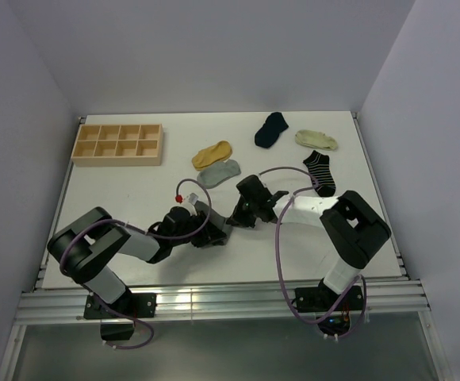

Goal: Roll the socks
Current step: Roll the sock at the center of the board.

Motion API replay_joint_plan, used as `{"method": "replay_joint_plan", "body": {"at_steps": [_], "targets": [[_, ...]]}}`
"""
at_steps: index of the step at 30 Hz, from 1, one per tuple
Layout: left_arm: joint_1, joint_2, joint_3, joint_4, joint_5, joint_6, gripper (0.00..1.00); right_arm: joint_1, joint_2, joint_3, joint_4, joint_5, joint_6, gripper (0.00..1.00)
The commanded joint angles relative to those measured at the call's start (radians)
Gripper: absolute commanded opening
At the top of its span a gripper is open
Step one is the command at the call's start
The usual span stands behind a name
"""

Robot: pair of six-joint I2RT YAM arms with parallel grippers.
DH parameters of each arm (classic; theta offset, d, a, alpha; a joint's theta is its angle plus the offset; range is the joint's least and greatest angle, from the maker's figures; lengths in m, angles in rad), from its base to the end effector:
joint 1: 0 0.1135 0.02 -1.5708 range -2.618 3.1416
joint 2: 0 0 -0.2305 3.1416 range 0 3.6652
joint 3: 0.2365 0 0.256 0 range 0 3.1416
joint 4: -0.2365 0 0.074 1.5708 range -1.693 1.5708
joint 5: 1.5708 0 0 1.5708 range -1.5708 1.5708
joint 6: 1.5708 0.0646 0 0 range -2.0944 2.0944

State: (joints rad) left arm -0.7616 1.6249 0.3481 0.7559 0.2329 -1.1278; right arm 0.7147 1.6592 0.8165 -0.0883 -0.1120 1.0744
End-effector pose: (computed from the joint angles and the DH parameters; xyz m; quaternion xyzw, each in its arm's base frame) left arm 0.1929 -0.2045 0.0547 -0.0992 0.8557 -0.4623 0.2102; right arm 0.2470 0.2239 0.0864 0.1522 0.9356 0.2781 0.1551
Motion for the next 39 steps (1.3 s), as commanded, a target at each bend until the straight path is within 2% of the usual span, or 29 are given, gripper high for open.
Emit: {"method": "replay_joint_plan", "body": {"at_steps": [1,3,6,9,16,24,39], "targets": [[-0.002,-0.077,0.023,-0.130,-0.066,0.071,0.35,0.008,0.005,0.081,-0.103,0.063,-0.042,0.00],[-0.010,-0.135,0.049,-0.200,-0.130,0.120,0.44,0.009,0.007,0.093,-0.129,0.074,-0.047,0.00],[-0.057,-0.213,0.113,-0.358,-0.280,0.209,0.53,0.009,0.016,0.119,-0.177,0.086,-0.056,0.00],[-0.131,-0.244,0.184,-0.481,-0.425,0.287,0.56,0.011,0.030,0.141,-0.217,0.090,-0.064,0.00],[-0.306,-0.180,0.337,-0.605,-0.653,0.436,0.57,0.017,0.059,0.199,-0.297,0.097,-0.070,0.00],[-0.401,-0.079,0.402,-0.621,-0.761,0.516,0.54,0.017,0.077,0.197,-0.298,0.075,-0.059,0.00],[-0.462,0.041,0.446,-0.647,-0.817,0.560,0.44,0.017,0.091,0.200,-0.303,0.063,-0.057,0.00]]}}
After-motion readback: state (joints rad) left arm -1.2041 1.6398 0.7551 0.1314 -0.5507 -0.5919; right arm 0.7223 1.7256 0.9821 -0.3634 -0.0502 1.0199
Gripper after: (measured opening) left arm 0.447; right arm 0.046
